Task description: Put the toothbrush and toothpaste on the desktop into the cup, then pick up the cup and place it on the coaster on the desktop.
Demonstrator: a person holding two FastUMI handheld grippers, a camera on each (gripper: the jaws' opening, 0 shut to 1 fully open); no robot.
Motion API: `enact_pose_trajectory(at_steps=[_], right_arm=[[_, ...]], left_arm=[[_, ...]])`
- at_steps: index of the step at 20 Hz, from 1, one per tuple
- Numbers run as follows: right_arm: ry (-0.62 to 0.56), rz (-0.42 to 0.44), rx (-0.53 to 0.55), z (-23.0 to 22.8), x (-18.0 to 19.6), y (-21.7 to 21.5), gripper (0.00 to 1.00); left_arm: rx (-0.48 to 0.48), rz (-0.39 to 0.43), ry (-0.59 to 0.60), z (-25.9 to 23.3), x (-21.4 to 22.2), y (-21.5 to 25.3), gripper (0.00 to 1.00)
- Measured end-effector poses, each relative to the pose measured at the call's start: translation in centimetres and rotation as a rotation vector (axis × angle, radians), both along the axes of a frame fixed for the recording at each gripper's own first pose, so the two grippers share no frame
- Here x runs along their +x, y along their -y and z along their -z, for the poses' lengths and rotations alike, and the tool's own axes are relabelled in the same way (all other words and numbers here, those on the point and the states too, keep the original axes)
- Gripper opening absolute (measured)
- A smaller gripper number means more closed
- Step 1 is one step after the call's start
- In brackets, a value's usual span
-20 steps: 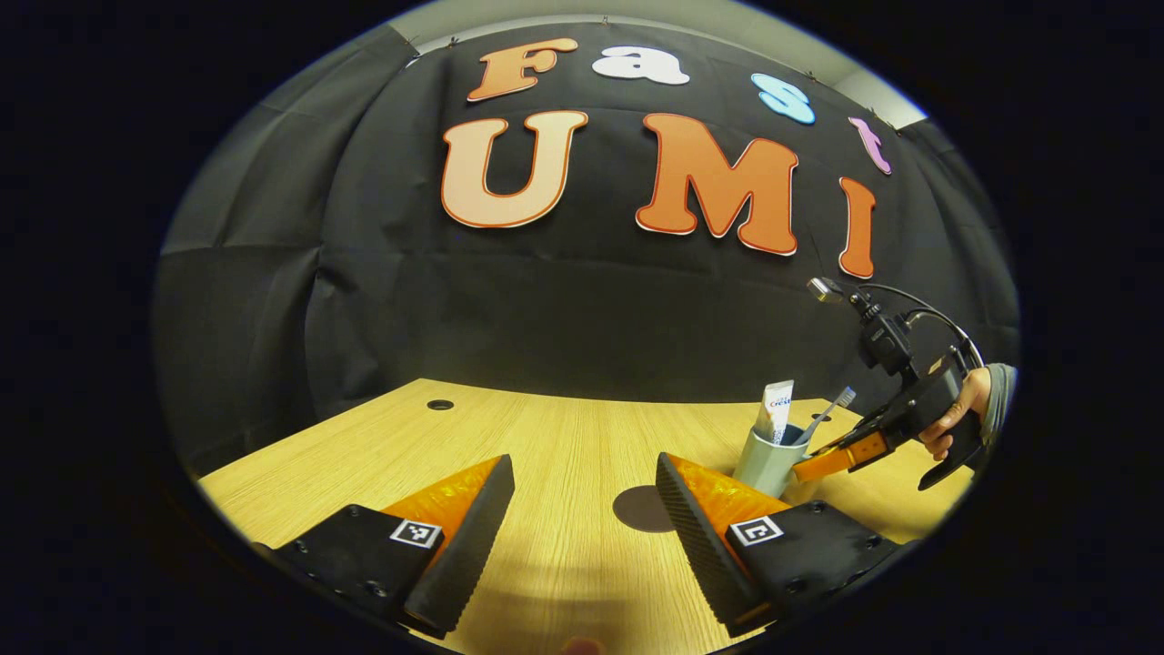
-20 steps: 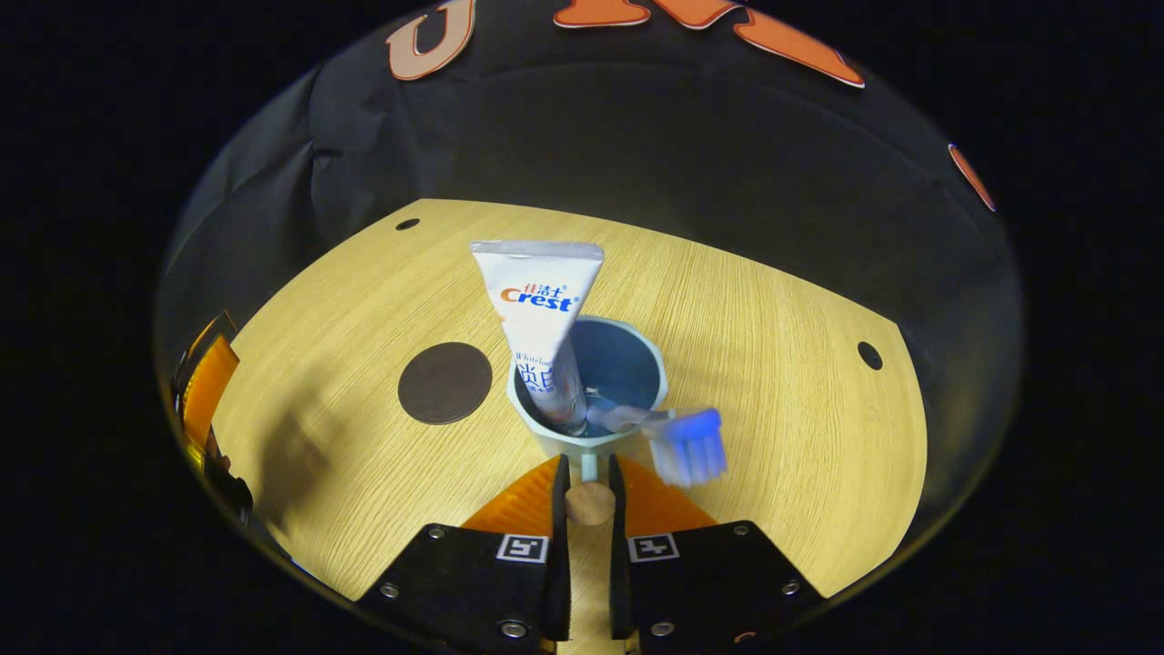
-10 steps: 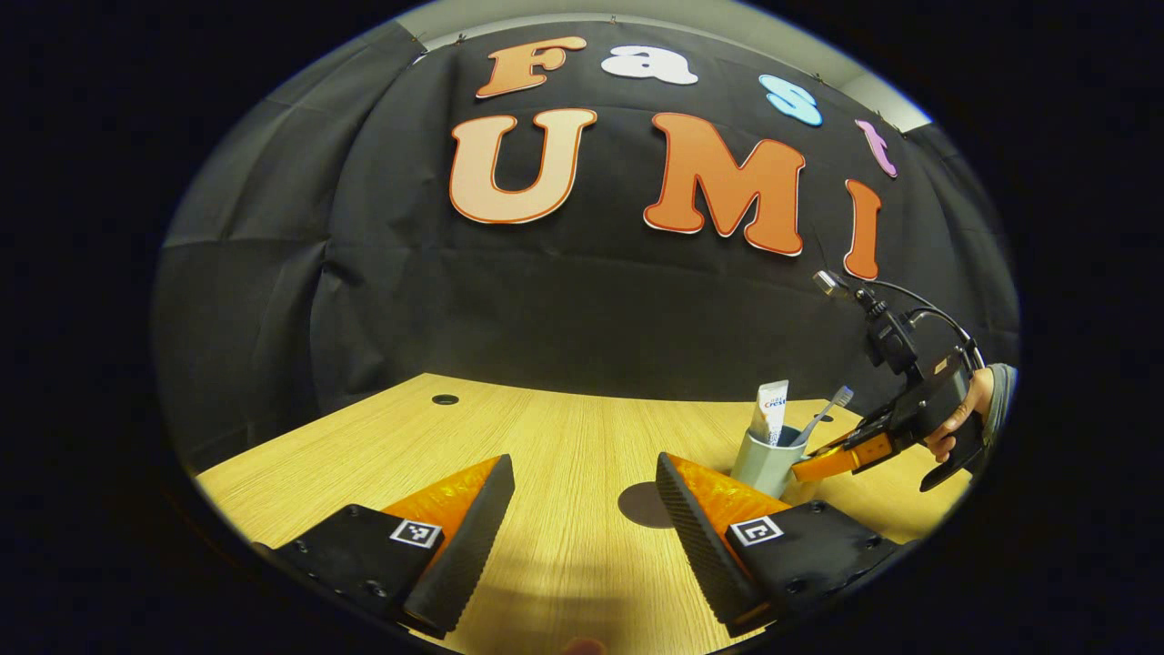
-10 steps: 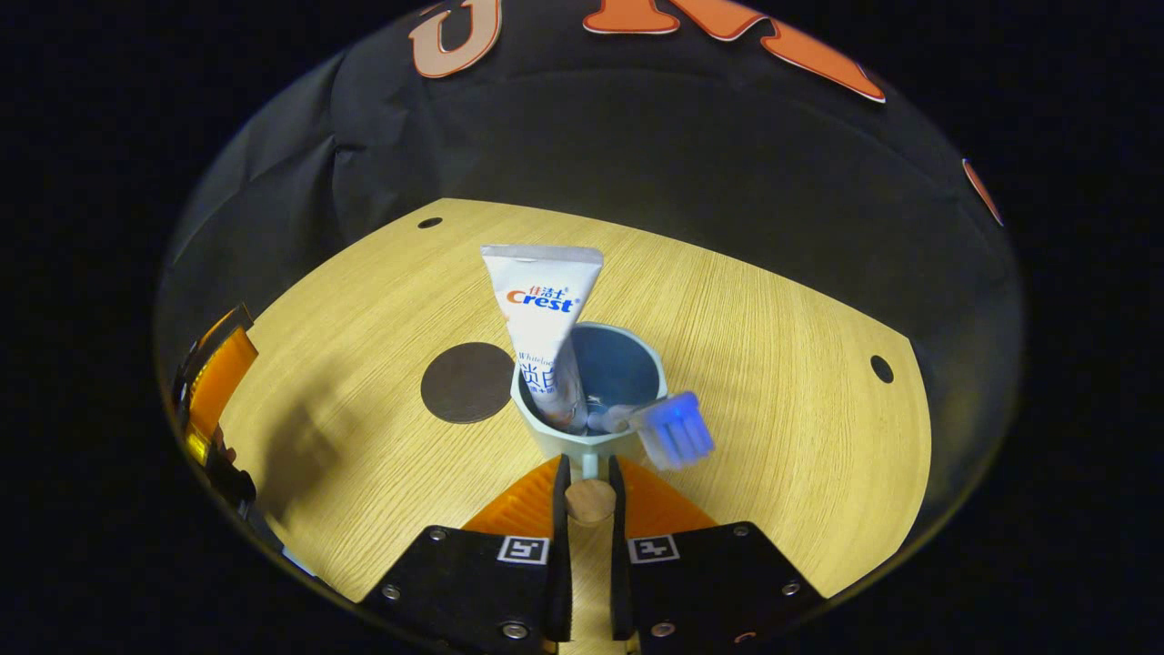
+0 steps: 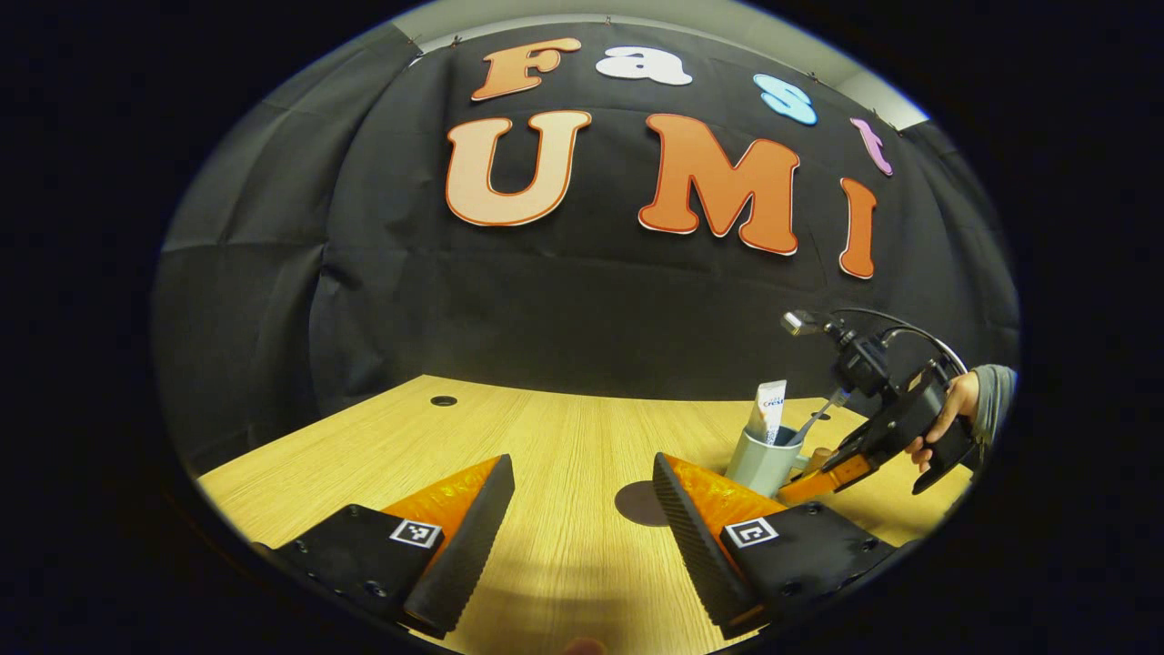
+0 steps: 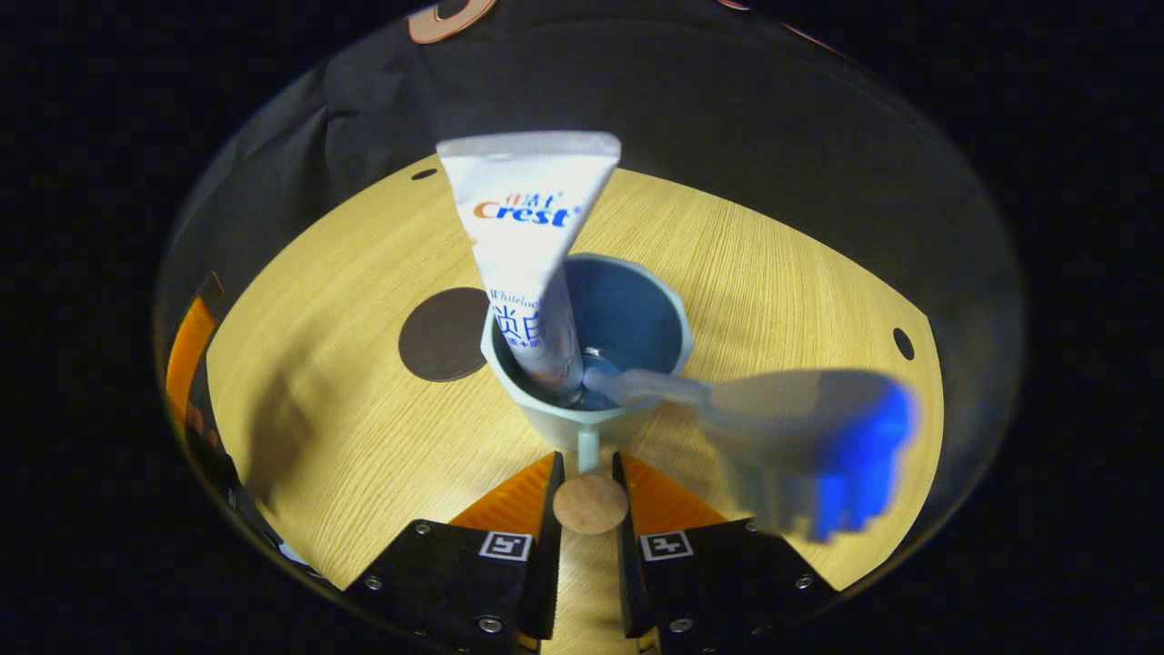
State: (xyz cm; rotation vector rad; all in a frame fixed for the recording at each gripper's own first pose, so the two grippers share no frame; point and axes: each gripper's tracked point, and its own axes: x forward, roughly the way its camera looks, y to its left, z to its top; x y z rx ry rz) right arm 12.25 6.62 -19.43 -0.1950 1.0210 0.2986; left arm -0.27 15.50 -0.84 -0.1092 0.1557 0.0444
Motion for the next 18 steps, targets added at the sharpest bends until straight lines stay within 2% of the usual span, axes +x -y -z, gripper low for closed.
enact_pose_trajectory(at_steps=[6, 8, 9, 11, 14, 15, 16, 17, 18], right_arm=[[-0.011, 0.061, 0.065, 0.1, 0.1, 0.0, 0.26], [-0.018, 0.069, 0.060, -0.1, 0.3, 0.2, 0.30], [-0.018, 0.073, 0.050, 0.0, 0.3, 0.5, 0.27], [-0.030, 0.069, 0.048, -0.1, 0.3, 0.4, 0.34], [-0.022, 0.053, 0.043, -0.6, 0.6, 0.1, 0.34], [-0.020, 0.052, 0.038, -0.6, 0.4, 0.0, 0.32], [-0.010, 0.038, 0.029, -0.7, 0.3, 0.0, 0.21], [-0.003, 0.026, 0.022, -0.7, 0.5, 0.1, 0.19], [-0.002, 0.019, 0.022, -0.7, 0.5, 0.2, 0.22]], left_arm=[[0.003, -0.019, -0.021, 0.7, -0.2, -1.1, 0.97], [-0.003, -0.010, -0.025, 0.9, -0.2, -0.7, 0.97], [-0.003, -0.006, -0.024, 0.8, -0.2, -0.5, 0.97], [0.004, -0.004, -0.023, 0.8, -0.2, -0.4, 0.97], [0.004, -0.007, -0.031, 1.1, -0.2, -0.5, 0.97], [0.002, -0.008, -0.034, 1.1, -0.2, -0.6, 0.97], [0.002, -0.011, -0.035, 1.2, -0.3, -0.7, 0.97], [0.001, -0.013, -0.035, 1.2, -0.3, -0.8, 0.97], [0.002, -0.016, -0.036, 1.3, -0.3, -0.9, 0.97]])
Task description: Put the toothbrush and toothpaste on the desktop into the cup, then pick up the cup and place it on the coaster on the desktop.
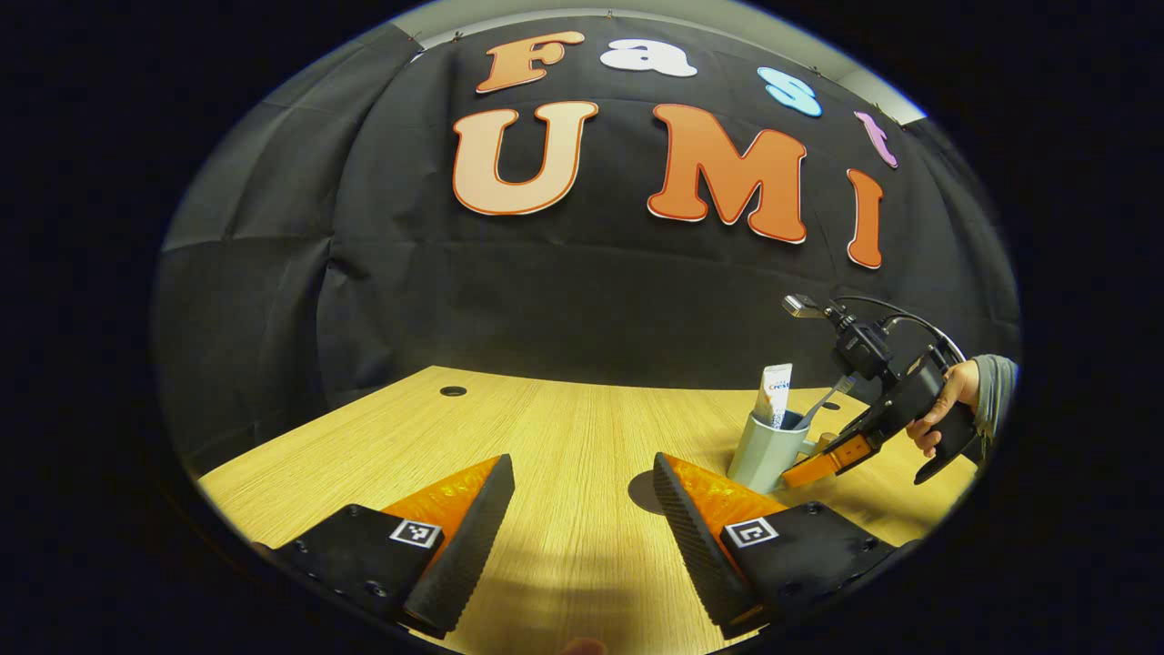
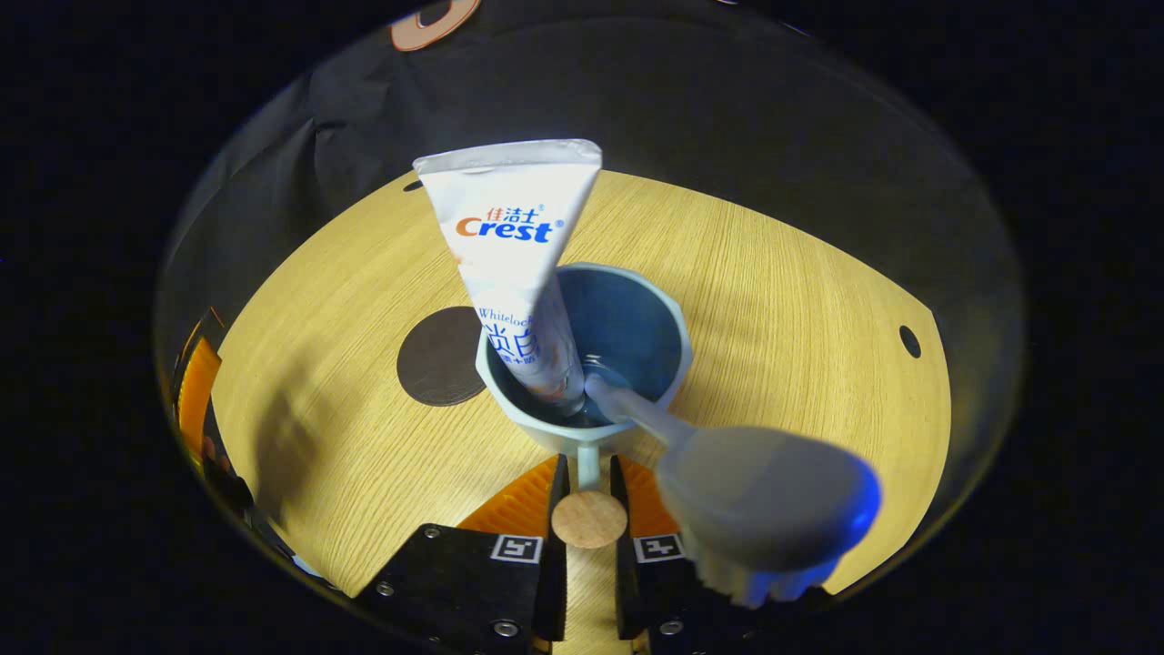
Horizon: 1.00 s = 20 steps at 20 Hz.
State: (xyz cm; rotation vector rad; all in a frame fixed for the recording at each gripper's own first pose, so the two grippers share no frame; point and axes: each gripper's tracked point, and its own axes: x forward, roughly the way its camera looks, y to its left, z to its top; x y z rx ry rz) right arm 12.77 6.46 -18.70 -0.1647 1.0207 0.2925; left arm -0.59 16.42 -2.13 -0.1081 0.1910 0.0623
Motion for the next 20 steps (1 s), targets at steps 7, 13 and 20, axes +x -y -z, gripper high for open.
enact_pose_trajectory(at_steps=[7, 13, 20], right_arm=[[0.065, 0.023, 0.011, -0.4, 0.4, -0.1, 0.18], [0.116, 0.002, 0.058, -1.7, 1.3, -0.7, 0.18], [0.121, -0.062, 0.064, -2.7, 2.3, -1.8, 0.18]], left_arm=[[0.000, -0.007, -0.005, 0.1, -0.1, -0.4, 0.97], [0.002, -0.009, -0.004, -0.1, -0.4, -0.5, 0.97], [0.038, -0.043, 0.022, -1.0, -1.2, -2.1, 0.97]])
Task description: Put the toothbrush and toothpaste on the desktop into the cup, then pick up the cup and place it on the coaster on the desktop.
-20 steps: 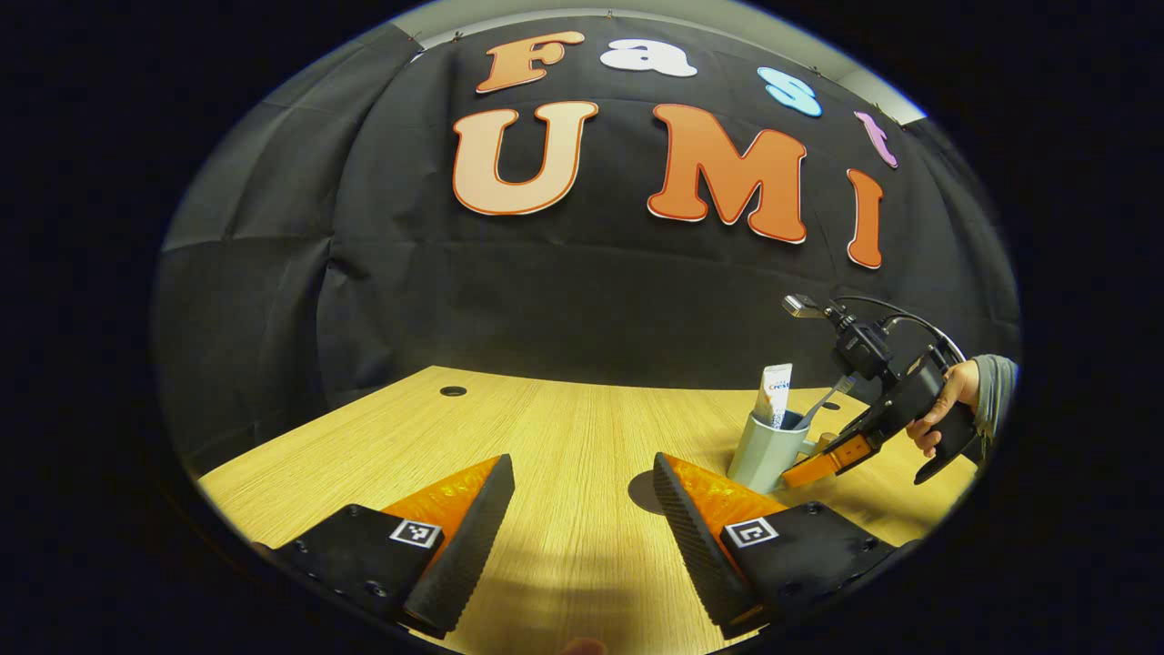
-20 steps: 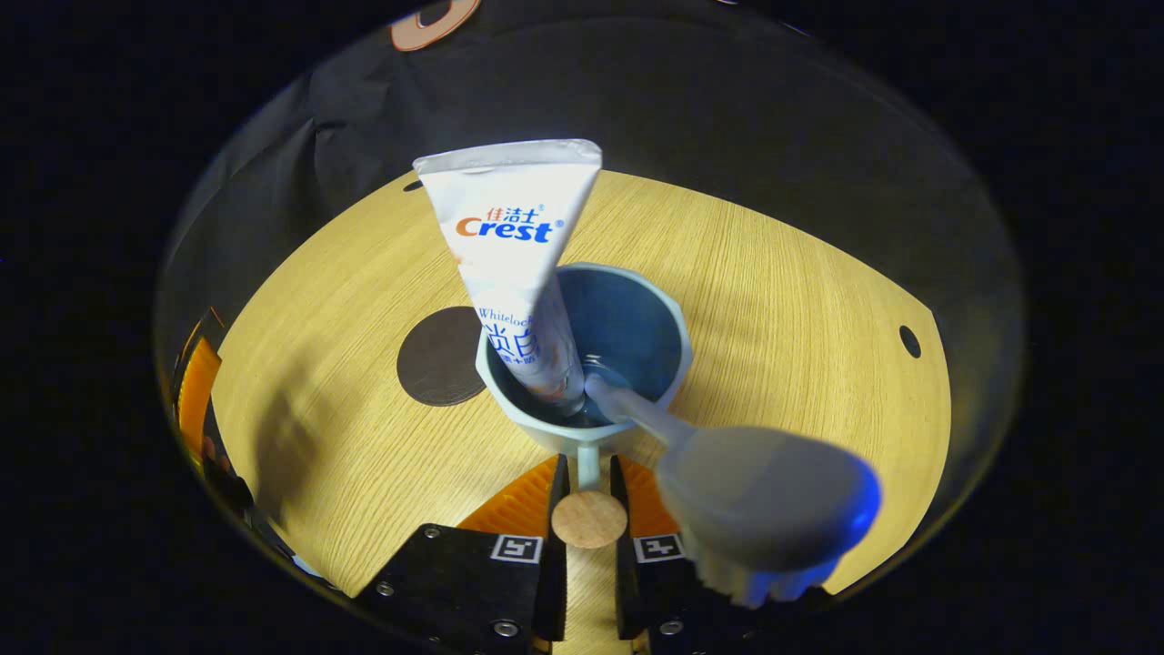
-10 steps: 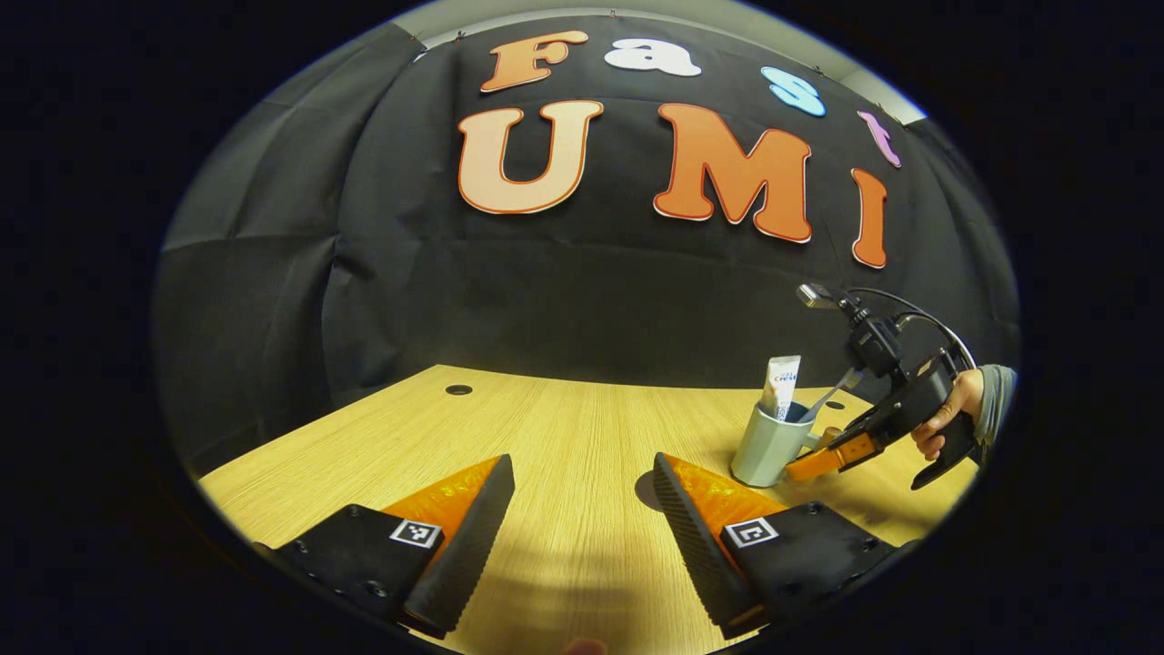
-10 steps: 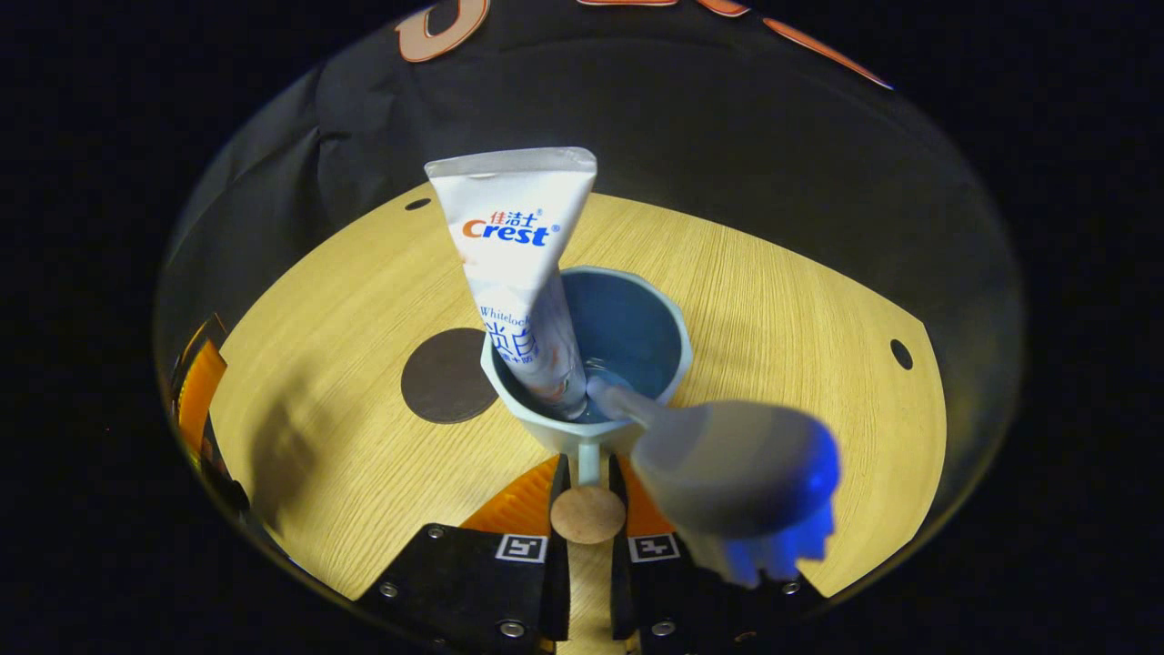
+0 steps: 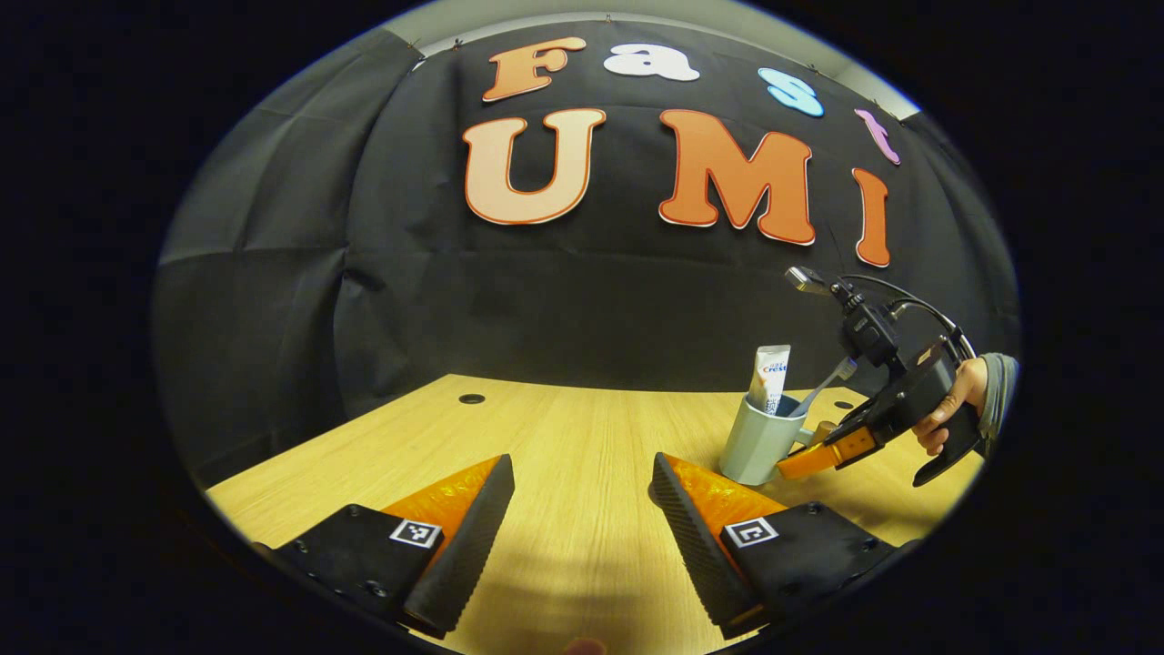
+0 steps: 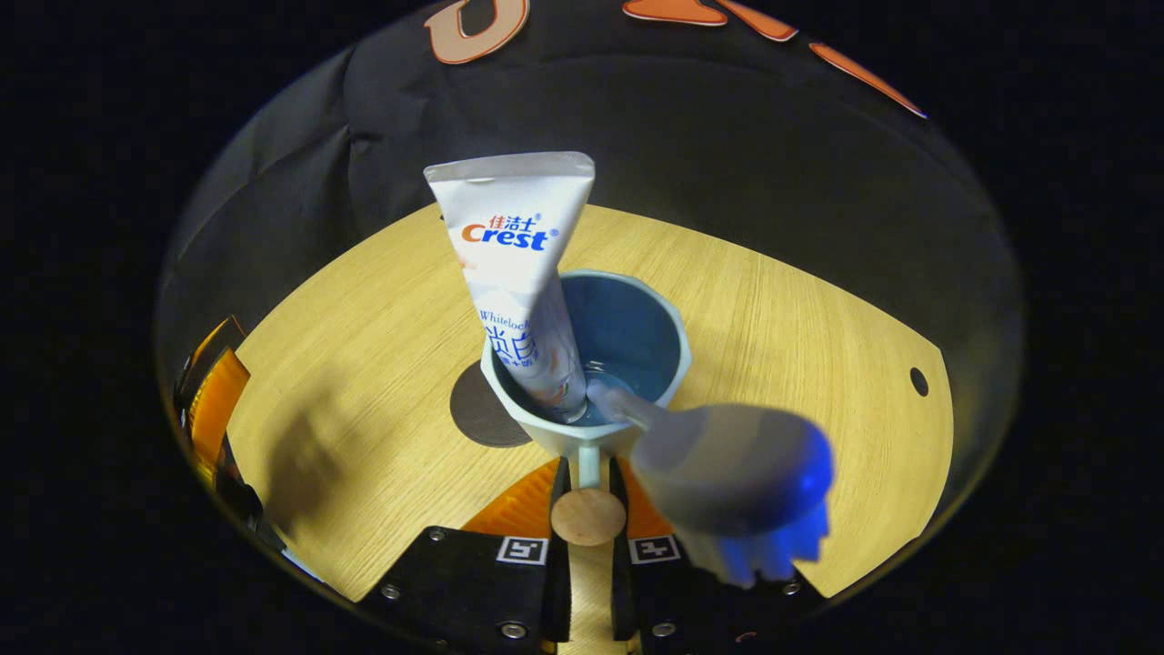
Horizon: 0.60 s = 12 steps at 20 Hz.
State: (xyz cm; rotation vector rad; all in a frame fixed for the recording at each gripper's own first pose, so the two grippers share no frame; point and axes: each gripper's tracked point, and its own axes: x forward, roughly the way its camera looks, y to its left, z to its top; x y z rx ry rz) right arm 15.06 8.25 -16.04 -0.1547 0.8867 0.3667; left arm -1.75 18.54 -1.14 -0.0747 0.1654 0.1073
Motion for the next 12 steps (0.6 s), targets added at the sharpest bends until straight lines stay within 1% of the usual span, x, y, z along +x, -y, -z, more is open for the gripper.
enact_pose_trajectory(at_steps=[5, 7, 12], right_arm=[[-0.004, -0.031, 0.007, 0.7, 0.7, -1.0, 0.18], [-0.012, -0.050, -0.005, 0.9, 0.5, -1.1, 0.18], [-0.026, -0.087, -0.008, 0.4, 0.9, -1.4, 0.18]], left_arm=[[0.003, -0.032, 0.001, 0.1, -0.7, -1.7, 0.97], [0.004, -0.043, 0.000, 0.1, -0.9, -2.2, 0.97], [0.011, -0.055, 0.004, 0.2, -1.3, -3.1, 0.97]])
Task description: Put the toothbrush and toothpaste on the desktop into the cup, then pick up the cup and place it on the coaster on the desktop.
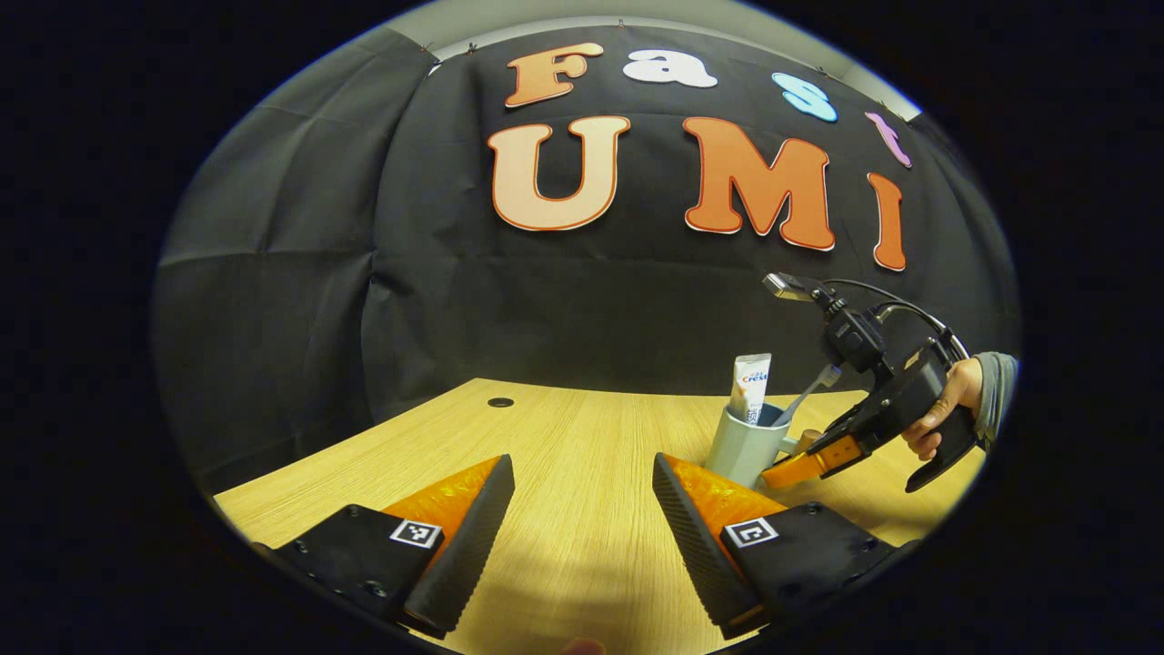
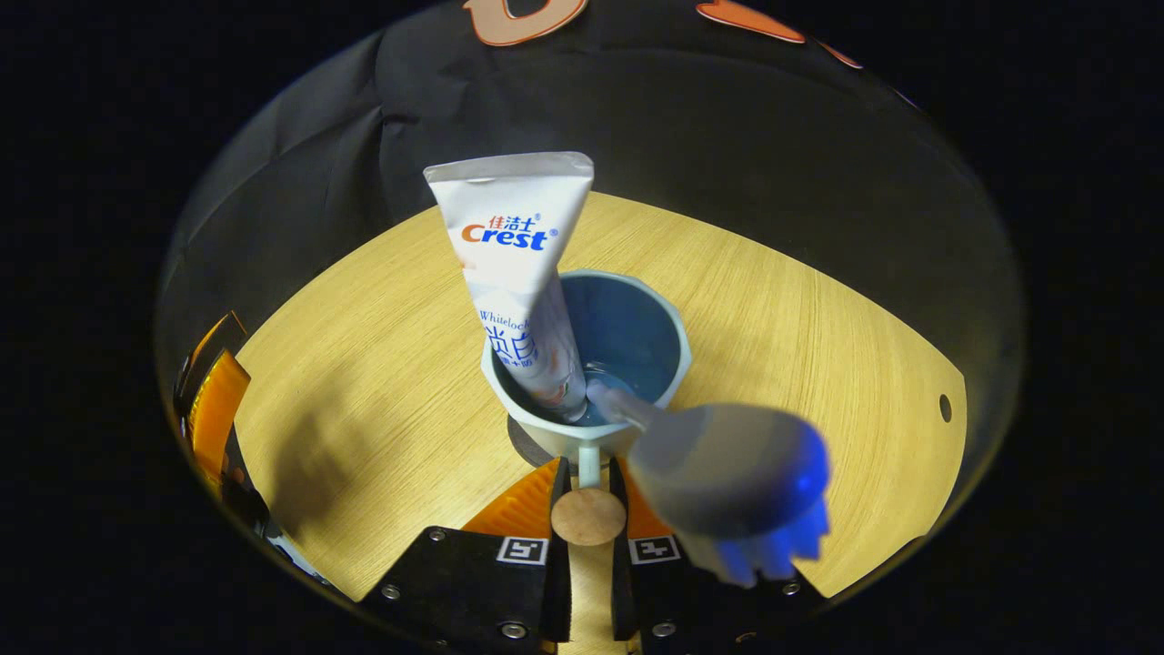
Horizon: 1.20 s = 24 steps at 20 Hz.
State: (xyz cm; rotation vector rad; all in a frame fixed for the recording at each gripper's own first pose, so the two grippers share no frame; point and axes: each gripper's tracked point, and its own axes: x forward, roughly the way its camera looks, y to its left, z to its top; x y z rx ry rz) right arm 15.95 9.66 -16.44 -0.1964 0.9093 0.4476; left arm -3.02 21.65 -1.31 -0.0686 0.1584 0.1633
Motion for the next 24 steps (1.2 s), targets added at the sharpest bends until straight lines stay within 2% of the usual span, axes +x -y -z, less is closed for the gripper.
enact_pose_trajectory(at_steps=[8, 13, 14, 17, 18, 21, 22, 24], right_arm=[[-0.019, -0.031, -0.054, -0.3, 0.1, -0.3, 0.18], [-0.045, -0.007, -0.018, -0.2, 0.3, 0.0, 0.19], [-0.047, 0.006, 0.004, -0.3, 0.1, 0.1, 0.23], [-0.054, -0.016, 0.021, 0.2, -0.3, 0.2, 0.25], [-0.057, -0.028, 0.026, 0.1, -0.3, 0.1, 0.21], [-0.080, -0.025, 0.093, -0.6, -1.0, -0.6, 0.22], [-0.080, -0.022, 0.103, -0.8, -1.0, -0.6, 0.34], [-0.066, -0.033, 0.123, -1.6, -1.3, -0.9, 0.40]], left_arm=[[-0.013, -0.013, -0.024, 1.0, 0.1, -0.7, 0.97], [-0.005, -0.007, -0.044, 1.5, 0.1, -0.3, 0.97], [0.000, -0.010, -0.049, 1.7, 0.2, -0.4, 0.97], [0.000, -0.003, -0.059, 2.0, 0.5, -0.3, 0.97], [0.003, -0.003, -0.065, 2.0, 0.6, -0.2, 0.96], [0.005, 0.000, -0.076, 2.4, 0.8, 0.4, 0.97], [0.007, 0.004, -0.079, 2.4, 0.8, 0.6, 0.97], [0.014, 0.008, -0.078, 2.0, 0.8, 1.2, 0.97]])
